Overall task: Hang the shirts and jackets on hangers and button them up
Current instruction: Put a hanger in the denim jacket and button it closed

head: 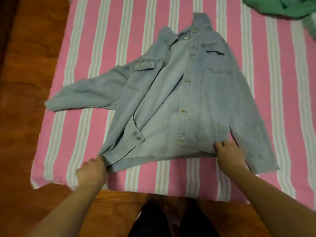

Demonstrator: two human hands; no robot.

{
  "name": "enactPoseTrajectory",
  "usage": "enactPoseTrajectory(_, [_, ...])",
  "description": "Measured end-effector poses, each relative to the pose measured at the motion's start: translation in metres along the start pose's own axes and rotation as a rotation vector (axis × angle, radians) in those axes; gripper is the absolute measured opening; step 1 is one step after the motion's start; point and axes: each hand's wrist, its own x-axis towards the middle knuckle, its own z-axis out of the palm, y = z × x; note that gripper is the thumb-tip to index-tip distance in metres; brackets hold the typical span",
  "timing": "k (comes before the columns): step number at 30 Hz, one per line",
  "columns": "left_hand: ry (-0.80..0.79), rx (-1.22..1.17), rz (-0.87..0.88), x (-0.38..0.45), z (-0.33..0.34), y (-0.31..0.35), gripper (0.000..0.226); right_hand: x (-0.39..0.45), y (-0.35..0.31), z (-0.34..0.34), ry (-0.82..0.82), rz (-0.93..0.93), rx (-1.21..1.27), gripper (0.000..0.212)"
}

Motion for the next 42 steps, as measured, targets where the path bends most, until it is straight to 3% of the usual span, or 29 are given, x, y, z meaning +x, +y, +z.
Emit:
enactPoseTrajectory(2, [0.101, 0.067, 0.098, 0.011, 0.001, 0.033, 0.034, 0.002, -0.005, 0.007, 0.006, 0.041, -0.064, 0.037])
enactPoseTrajectory(4, [0.269, -0.014, 0.42, 0.019, 0.004, 0.075, 0.036, 0.01, -0.015, 0.017, 0.077, 0.005, -0.086, 0.047])
enactPoseTrajectory(6, [0.256, -0.078, 0.598, 0.022, 0.011, 0.112, 0.04, 0.02, -0.029, 0.031, 0.16, -0.091, -0.075, 0.058])
enactPoseTrajectory(10, [0.185, -0.121, 0.337, 0.039, 0.026, 0.137, 0.05, 0.036, -0.042, 0.046, 0.167, -0.075, 0.027, 0.056])
enactPoseTrajectory(14, [0.246, -0.089, 0.346, 0.061, 0.025, 0.121, 0.03, 0.049, -0.026, 0.051, 0.3, -0.1, 0.163, 0.034])
enactPoseTrajectory(16, [0.326, -0.304, 0.322, 0.068, 0.013, 0.113, 0.011, 0.046, -0.016, 0.047, 0.37, -0.153, 0.318, 0.025])
enactPoseTrajectory(18, [0.471, -0.619, 0.321, 0.059, 0.001, 0.114, 0.017, 0.037, -0.004, 0.044, 0.405, -0.221, 0.362, 0.029])
enactPoseTrajectory(19, [0.538, -0.747, 0.459, 0.042, -0.008, 0.118, 0.021, 0.03, 0.003, 0.042, 0.388, -0.25, 0.343, 0.035])
enactPoseTrajectory(20, [0.504, -0.846, 0.68, 0.018, -0.016, 0.124, 0.025, 0.021, 0.01, 0.042, 0.365, -0.261, 0.337, 0.041])
enactPoseTrajectory(21, [0.361, -0.883, 0.929, -0.007, -0.017, 0.132, 0.027, 0.012, 0.015, 0.041, 0.35, -0.249, 0.344, 0.045])
enactPoseTrajectory(23, [0.065, -0.58, 1.193, -0.04, -0.001, 0.149, 0.025, -0.001, 0.027, 0.043, 0.372, -0.194, 0.369, 0.041])
enactPoseTrajectory(24, [0.039, -0.4, 1.175, -0.043, 0.016, 0.156, 0.027, -0.006, 0.031, 0.042, 0.375, -0.158, 0.394, 0.037])
enactPoseTrajectory(26, [0.096, -0.208, 0.951, -0.035, 0.041, 0.16, 0.043, -0.016, 0.032, 0.034, 0.388, -0.113, 0.478, 0.029])
enactPoseTrajectory(29, [0.077, -0.189, 0.815, -0.017, 0.056, 0.152, 0.067, -0.028, 0.024, 0.01, 0.411, 0.058, 0.763, 0.026])
enactPoseTrajectory(32, [0.062, -0.114, 0.816, -0.014, 0.068, 0.128, 0.084, -0.044, 0.01, -0.006, 0.596, 0.102, 0.842, 0.031])
enactPoseTrajectory(35, [0.078, -0.044, 0.745, -0.009, 0.072, 0.095, 0.114, -0.059, -0.005, 0.002, 0.684, -0.168, 0.692, 0.031])
enactPoseTrajectory(37, [0.103, -0.117, 0.608, -0.004, 0.075, 0.074, 0.123, -0.061, -0.008, 0.027, 0.522, -0.44, 0.408, 0.048])
enactPoseTrajectory(38, [0.097, -0.151, 0.529, -0.002, 0.074, 0.065, 0.124, -0.058, -0.004, 0.044, 0.429, -0.467, 0.302, 0.06])
enactPoseTrajectory(39, [0.109, -0.181, 0.472, 0.0, 0.077, 0.058, 0.123, -0.055, 0.0, 0.055, 0.369, -0.379, 0.303, 0.067])
enactPoseTrajectory(42, [0.117, -0.513, 0.359, -0.001, 0.075, 0.052, 0.106, -0.041, 0.014, 0.076, 0.253, 0.202, 0.65, 0.062])
